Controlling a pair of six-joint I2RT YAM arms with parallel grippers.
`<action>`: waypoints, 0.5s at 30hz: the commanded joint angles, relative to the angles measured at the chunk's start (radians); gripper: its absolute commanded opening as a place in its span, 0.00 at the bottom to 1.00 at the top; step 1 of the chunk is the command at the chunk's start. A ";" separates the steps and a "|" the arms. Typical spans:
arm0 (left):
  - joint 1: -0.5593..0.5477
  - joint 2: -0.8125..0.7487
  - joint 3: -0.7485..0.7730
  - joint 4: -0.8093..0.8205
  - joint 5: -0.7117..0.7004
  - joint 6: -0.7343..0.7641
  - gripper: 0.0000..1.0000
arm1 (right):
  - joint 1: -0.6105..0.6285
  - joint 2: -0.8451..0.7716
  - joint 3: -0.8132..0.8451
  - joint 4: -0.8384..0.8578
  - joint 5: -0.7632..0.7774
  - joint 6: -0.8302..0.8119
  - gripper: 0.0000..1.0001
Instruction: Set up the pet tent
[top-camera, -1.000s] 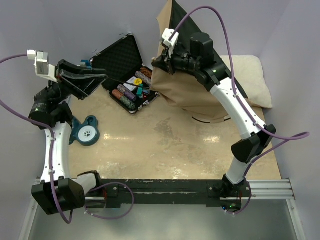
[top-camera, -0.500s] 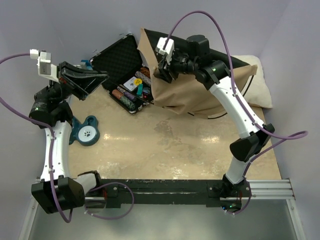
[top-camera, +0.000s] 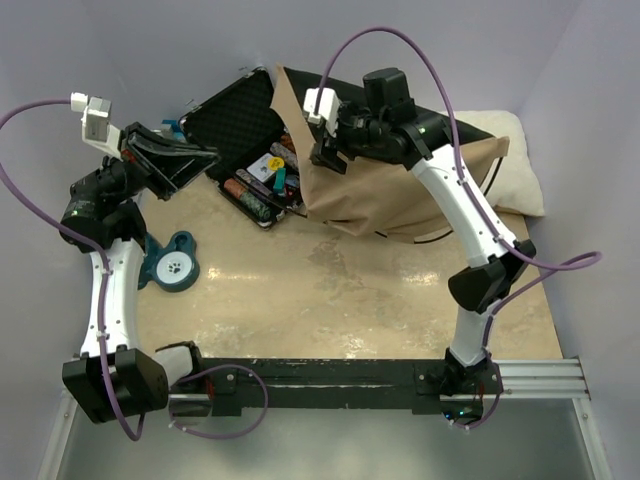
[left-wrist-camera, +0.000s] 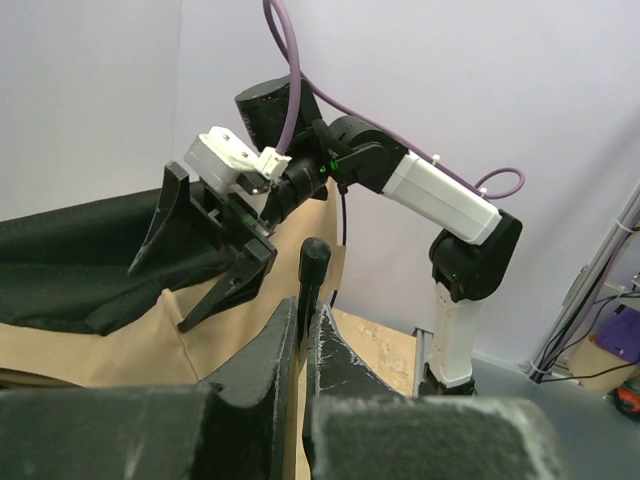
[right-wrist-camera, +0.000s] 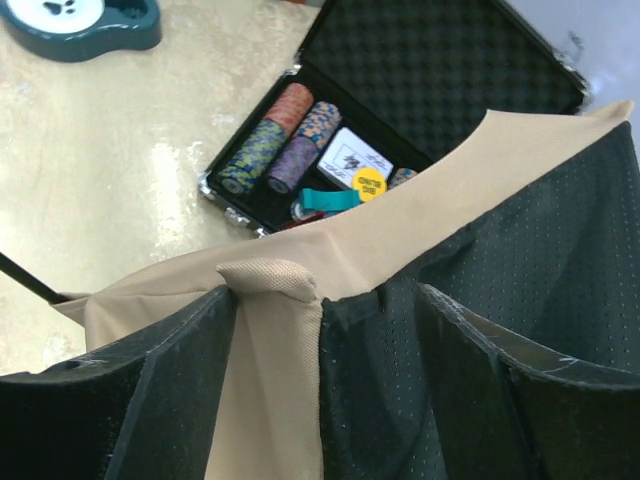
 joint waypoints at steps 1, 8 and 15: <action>-0.004 -0.030 0.015 0.617 0.003 -0.092 0.00 | 0.012 0.027 0.083 -0.106 -0.058 -0.095 0.73; -0.005 -0.041 0.008 0.617 0.013 -0.092 0.00 | 0.012 0.003 0.063 -0.157 -0.082 -0.132 0.81; -0.005 -0.053 -0.018 0.617 0.038 -0.085 0.00 | 0.038 -0.045 -0.004 -0.155 -0.144 -0.095 0.94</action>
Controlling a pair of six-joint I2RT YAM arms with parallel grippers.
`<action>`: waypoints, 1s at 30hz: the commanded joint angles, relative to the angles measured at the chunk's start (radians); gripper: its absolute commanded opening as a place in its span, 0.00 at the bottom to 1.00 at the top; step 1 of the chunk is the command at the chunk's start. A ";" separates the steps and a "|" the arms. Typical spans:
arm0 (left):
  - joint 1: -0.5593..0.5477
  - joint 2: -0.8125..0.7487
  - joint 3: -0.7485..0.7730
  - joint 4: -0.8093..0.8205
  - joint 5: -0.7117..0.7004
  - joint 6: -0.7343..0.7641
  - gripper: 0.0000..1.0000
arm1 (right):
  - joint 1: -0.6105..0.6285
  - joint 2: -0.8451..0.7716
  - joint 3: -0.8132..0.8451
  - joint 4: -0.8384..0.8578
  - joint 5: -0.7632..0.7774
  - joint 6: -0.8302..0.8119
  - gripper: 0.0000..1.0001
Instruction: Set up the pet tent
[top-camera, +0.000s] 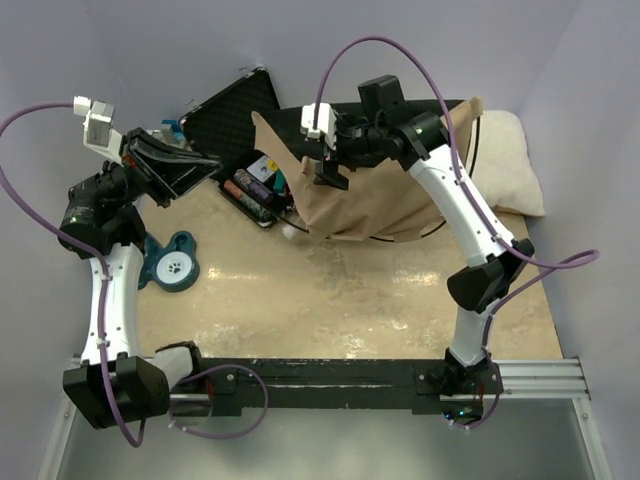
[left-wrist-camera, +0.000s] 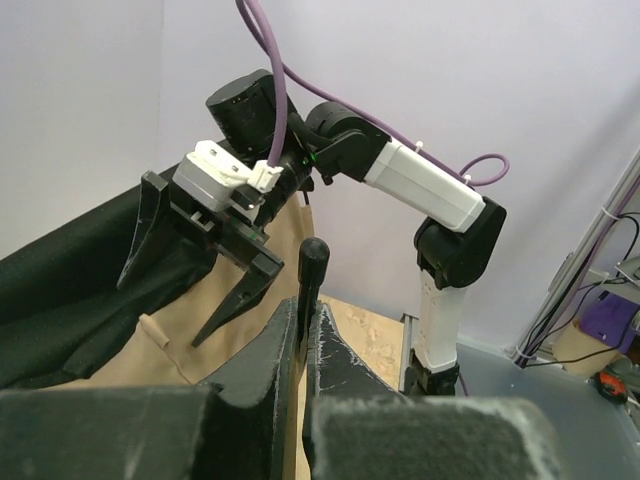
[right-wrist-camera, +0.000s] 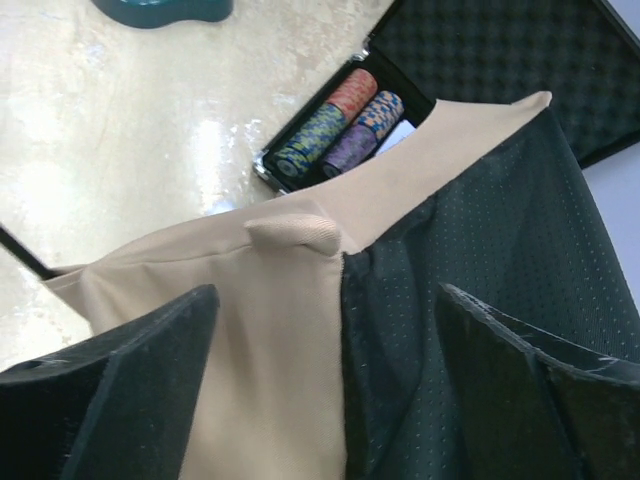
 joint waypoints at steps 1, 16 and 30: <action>-0.005 -0.037 -0.035 0.617 -0.001 -0.042 0.00 | 0.043 -0.079 -0.051 -0.012 -0.063 0.007 0.95; -0.005 -0.130 -0.164 0.620 0.066 -0.033 0.00 | 0.062 -0.057 -0.120 -0.020 0.004 -0.086 0.91; -0.005 -0.138 -0.197 0.620 0.100 -0.022 0.00 | 0.062 -0.085 -0.260 -0.020 0.045 -0.167 0.80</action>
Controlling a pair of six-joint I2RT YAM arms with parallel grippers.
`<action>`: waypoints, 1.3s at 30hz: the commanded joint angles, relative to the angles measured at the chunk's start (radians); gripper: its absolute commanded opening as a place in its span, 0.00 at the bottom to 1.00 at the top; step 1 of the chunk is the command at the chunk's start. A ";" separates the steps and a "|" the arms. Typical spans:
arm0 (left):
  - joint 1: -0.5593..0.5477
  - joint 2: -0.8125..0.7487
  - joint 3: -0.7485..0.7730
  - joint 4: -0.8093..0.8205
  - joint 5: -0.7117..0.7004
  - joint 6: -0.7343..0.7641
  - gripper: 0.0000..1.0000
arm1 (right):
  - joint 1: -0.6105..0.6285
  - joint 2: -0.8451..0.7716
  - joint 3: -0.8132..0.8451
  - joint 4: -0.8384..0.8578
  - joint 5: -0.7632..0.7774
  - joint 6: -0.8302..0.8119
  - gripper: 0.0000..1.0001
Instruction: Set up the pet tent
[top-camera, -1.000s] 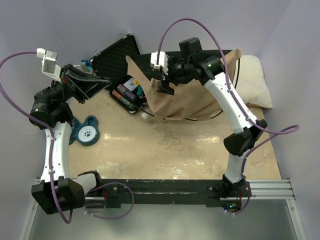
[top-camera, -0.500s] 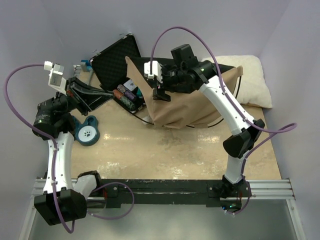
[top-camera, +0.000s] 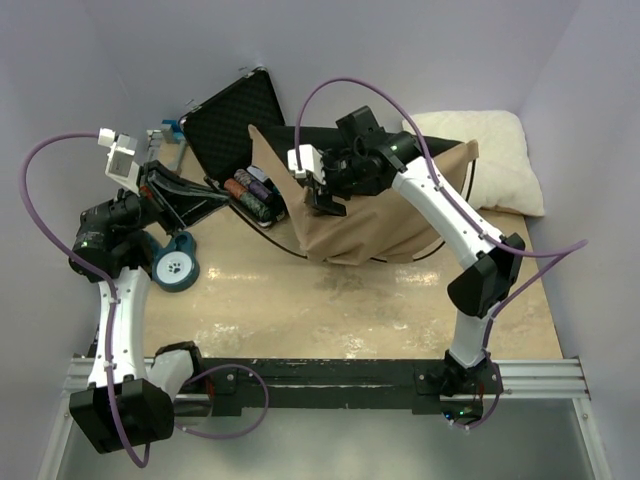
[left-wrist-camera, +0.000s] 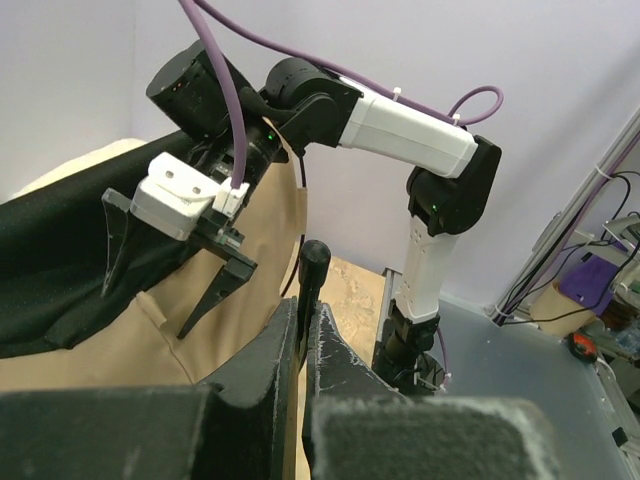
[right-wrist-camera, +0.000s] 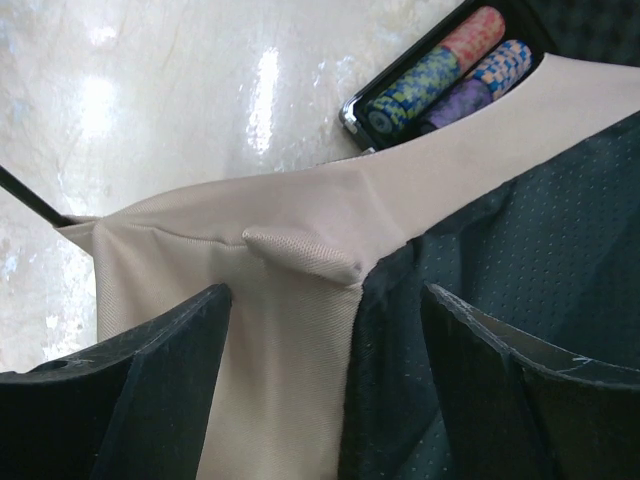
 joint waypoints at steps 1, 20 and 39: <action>-0.005 -0.008 0.001 0.620 0.004 -0.023 0.00 | -0.001 -0.052 -0.027 -0.001 0.018 -0.055 0.79; -0.060 0.048 -0.019 -0.042 0.061 0.298 0.00 | -0.001 -0.006 0.117 0.042 -0.232 0.203 0.00; -0.422 0.208 0.015 -1.361 -0.112 1.150 0.00 | -0.016 -0.270 -0.099 0.573 -0.281 0.744 0.00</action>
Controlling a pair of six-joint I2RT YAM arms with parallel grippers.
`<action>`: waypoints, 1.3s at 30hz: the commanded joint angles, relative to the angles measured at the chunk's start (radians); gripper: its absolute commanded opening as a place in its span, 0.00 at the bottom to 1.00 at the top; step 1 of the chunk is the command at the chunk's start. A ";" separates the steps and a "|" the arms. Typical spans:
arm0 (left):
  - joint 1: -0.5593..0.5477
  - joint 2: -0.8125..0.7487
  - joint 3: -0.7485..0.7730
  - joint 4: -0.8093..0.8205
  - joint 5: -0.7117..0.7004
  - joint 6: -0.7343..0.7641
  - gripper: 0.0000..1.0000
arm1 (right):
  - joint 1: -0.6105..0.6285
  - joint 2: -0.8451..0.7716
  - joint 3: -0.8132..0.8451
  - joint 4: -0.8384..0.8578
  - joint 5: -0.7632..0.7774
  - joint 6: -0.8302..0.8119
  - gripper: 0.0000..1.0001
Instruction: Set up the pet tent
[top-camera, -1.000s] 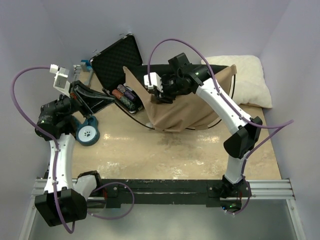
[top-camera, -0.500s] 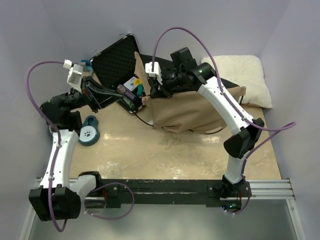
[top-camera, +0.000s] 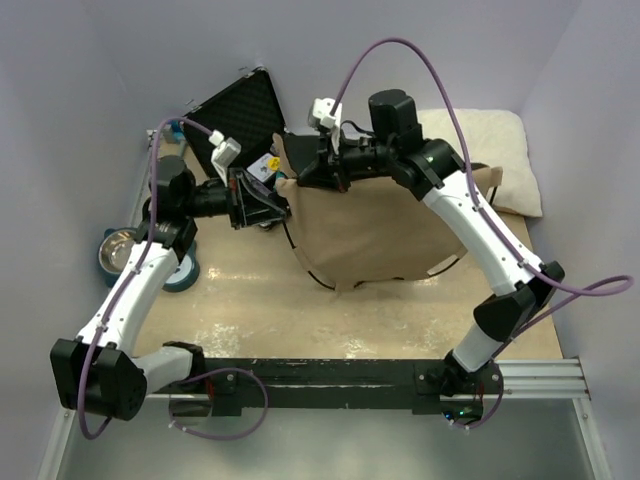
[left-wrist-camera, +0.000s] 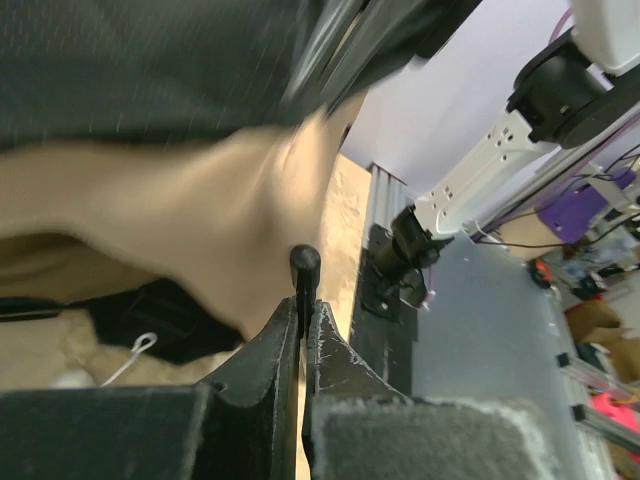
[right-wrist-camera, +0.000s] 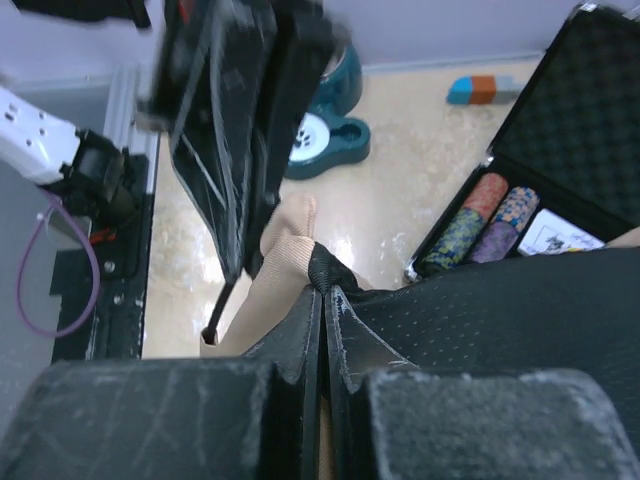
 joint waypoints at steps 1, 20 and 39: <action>-0.026 0.047 -0.072 -0.188 0.004 0.084 0.00 | -0.014 -0.094 -0.030 0.263 -0.047 0.147 0.00; -0.127 0.008 -0.011 -0.135 0.006 0.114 0.00 | -0.012 -0.131 -0.156 0.193 0.016 0.043 0.00; -0.121 0.071 0.040 -0.128 -0.002 0.069 0.00 | 0.008 -0.191 -0.226 0.113 -0.015 -0.065 0.00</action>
